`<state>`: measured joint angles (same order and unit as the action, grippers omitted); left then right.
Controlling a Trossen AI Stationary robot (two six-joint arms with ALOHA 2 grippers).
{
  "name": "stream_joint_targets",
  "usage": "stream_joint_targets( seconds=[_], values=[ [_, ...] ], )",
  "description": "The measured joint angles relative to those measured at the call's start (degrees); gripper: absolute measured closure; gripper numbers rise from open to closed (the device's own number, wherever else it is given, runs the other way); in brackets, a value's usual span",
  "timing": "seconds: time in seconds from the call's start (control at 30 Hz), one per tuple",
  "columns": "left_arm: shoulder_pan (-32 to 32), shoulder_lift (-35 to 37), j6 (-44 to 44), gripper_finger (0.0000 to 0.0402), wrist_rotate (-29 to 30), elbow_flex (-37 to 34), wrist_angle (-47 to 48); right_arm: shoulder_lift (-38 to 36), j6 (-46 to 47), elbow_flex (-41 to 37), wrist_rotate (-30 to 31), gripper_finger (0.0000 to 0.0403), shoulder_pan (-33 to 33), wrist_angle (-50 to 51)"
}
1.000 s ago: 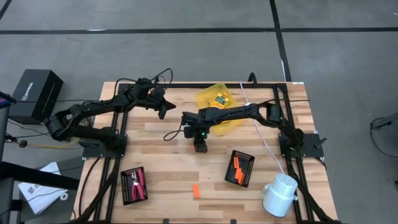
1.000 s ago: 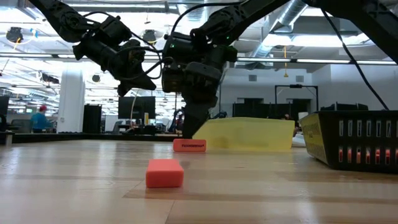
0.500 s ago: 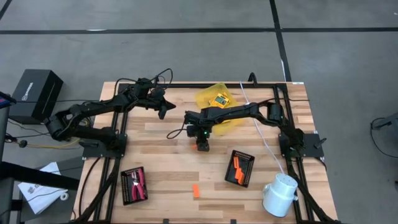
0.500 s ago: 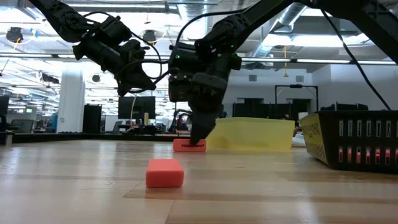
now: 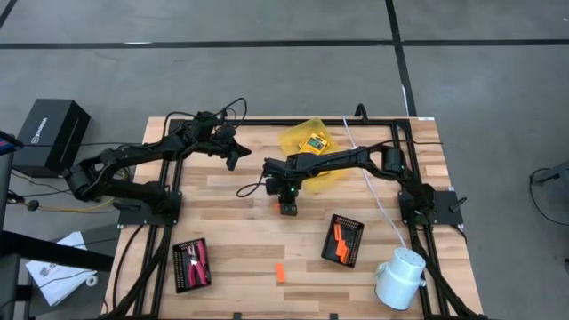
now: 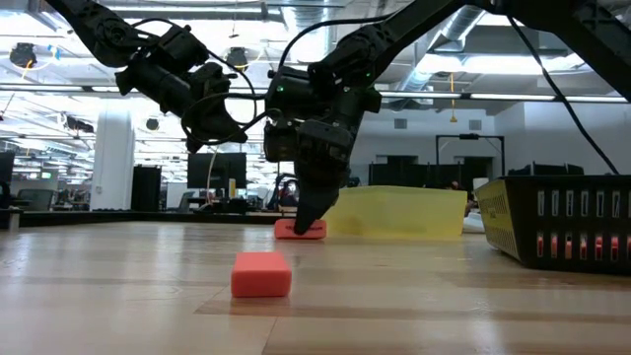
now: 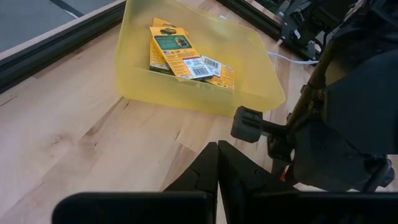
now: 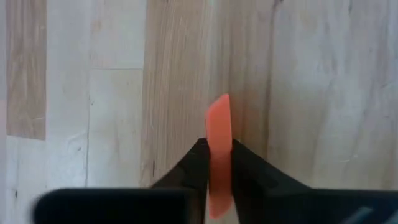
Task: Pick & Place School Supplies
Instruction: Put the orange eraser into the right black bin
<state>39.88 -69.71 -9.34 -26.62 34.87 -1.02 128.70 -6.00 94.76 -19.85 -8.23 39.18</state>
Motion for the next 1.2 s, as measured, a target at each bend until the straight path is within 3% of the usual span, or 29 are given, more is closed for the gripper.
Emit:
stream_joint_targets(
  seconds=[0.07, 0.37, 0.8, 1.03, 1.2],
  values=[
    [0.0, 0.0, 0.0, 0.0402, -0.01, 0.0, 0.0, 0.0, 0.0, 0.0, 0.14, 0.0382, 0.0, 0.02],
    [0.0, 0.0, 0.0, 0.0402, -0.03, 0.0, 0.0, 0.06, 3.87, 0.98, -0.77, 0.0382, -0.07, 0.71],
    [0.02, 0.0, 0.33, 0.0402, -0.18, 0.0, -0.02, -4.7, 3.28, 13.66, -0.67, 0.0382, 2.86, 22.33],
    [0.0, 0.0, 0.44, 0.0402, -0.16, 0.0, -0.04, -11.12, 11.28, 13.64, 0.41, 0.0382, 10.16, 32.19],
    [0.0, 0.0, 0.48, 0.0402, -0.7, 0.0, -0.17, -13.87, 22.62, 10.96, 4.17, 0.0382, 17.9, 32.08]
  ],
)
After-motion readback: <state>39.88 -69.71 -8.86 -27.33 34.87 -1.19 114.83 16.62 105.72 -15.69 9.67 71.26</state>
